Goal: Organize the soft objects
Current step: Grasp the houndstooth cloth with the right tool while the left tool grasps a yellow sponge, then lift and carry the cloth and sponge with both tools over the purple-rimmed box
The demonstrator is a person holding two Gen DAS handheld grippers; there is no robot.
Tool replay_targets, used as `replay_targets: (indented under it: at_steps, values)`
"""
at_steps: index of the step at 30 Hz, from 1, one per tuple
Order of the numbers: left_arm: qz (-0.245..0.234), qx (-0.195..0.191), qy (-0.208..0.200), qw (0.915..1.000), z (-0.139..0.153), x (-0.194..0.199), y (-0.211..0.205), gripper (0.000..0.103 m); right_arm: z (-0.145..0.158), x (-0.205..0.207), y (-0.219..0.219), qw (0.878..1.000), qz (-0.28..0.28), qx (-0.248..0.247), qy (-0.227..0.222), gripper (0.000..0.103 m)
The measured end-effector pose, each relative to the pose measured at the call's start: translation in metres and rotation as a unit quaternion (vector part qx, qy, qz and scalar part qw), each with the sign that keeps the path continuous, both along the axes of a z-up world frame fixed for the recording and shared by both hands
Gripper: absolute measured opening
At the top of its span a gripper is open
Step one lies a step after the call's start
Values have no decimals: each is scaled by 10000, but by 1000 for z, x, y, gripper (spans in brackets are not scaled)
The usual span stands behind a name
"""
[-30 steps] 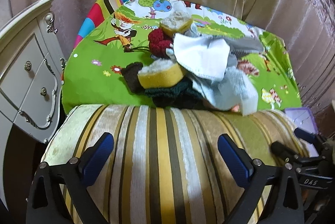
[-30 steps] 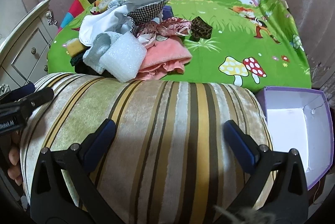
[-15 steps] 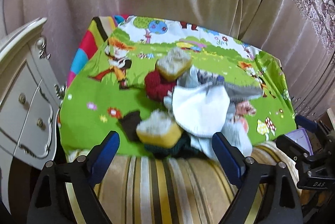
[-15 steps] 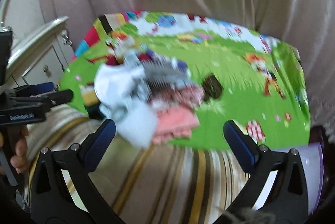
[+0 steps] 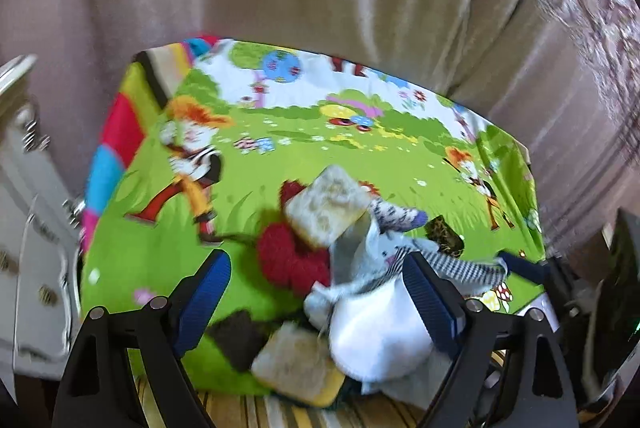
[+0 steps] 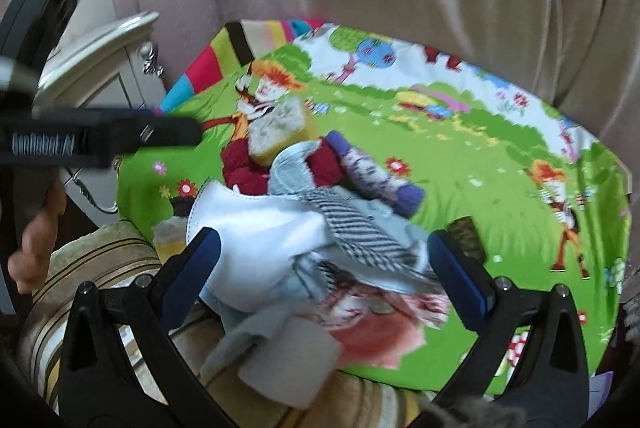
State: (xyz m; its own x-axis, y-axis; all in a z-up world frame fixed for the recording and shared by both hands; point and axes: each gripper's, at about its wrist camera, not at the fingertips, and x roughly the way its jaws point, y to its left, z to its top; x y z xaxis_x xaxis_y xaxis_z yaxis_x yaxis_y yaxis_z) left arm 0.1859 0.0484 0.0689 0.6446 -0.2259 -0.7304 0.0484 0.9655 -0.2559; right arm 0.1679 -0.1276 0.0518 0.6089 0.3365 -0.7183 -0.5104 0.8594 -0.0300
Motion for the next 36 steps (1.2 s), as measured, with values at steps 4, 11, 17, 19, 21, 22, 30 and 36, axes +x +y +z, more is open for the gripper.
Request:
replay_targets:
  at_steps: [4, 11, 17, 19, 21, 22, 30, 36]
  values:
    - [-442, 443, -13, 9980, -6, 31, -16, 89, -15, 7, 5, 9998, 74, -29, 207, 103]
    - [-819, 693, 174, 9941, -30, 72, -28, 89, -28, 16, 1, 9989, 85, 83, 462, 84]
    - [-946, 581, 390, 9931, -48, 87, -31, 63, -37, 22, -1, 9977, 104, 140, 660, 48]
    - [-948, 550, 310, 9935, -46, 84, -31, 60, -39, 24, -3, 9968, 124, 220, 753, 33]
    - [-896, 461, 276, 9945, -44, 81, -28, 58, -38, 23, -6, 9965, 98, 339, 754, 26]
    - [-841, 384, 234, 9954, -41, 79, -25, 58, -36, 22, -7, 9966, 83, 371, 730, 22]
    - [-520, 175, -122, 9984, -16, 58, -12, 57, -13, 15, -19, 9972, -17, 608, 426, 9]
    - [-307, 35, -305, 9991, -3, 37, -3, 57, -6, 17, -21, 9979, -141, 443, 459, 50]
